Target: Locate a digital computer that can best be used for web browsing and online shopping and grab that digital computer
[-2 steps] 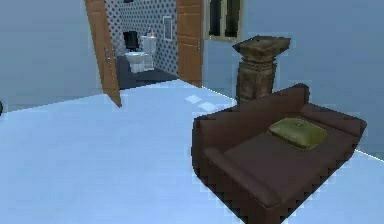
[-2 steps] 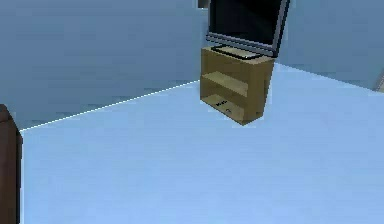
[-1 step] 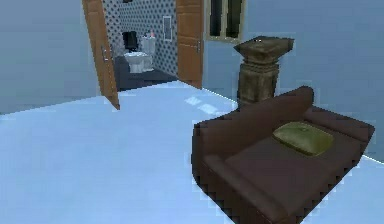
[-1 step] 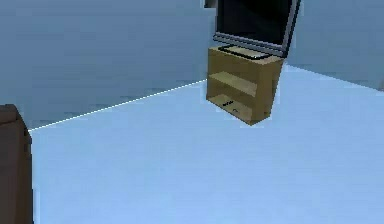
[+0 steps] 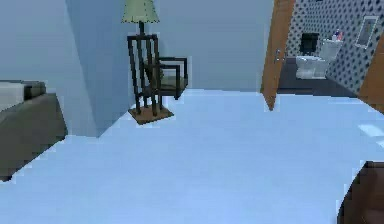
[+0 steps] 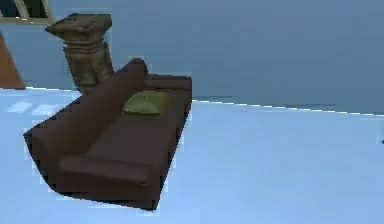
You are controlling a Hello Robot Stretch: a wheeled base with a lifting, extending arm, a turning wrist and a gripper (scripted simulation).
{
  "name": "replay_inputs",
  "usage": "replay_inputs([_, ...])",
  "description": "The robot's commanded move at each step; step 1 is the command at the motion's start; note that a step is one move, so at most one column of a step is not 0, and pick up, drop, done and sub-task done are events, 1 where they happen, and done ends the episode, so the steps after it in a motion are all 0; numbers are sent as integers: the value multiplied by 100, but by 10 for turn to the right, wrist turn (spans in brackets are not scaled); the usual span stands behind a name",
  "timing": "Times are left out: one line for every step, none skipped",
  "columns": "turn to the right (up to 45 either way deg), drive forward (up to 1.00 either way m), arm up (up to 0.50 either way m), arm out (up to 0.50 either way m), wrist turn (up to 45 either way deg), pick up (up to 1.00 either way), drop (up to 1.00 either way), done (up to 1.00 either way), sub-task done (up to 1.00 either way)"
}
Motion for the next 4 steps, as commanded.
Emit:
replay_inputs([-390,0,0,0,0,0,0,0,0])
replay_inputs([0,50,0,0,0,0,0,0,0])
replay_inputs([-390,0,0,0,0,0,0,0,0])
replay_inputs([0,70,0,0,0,0,0,0,0])
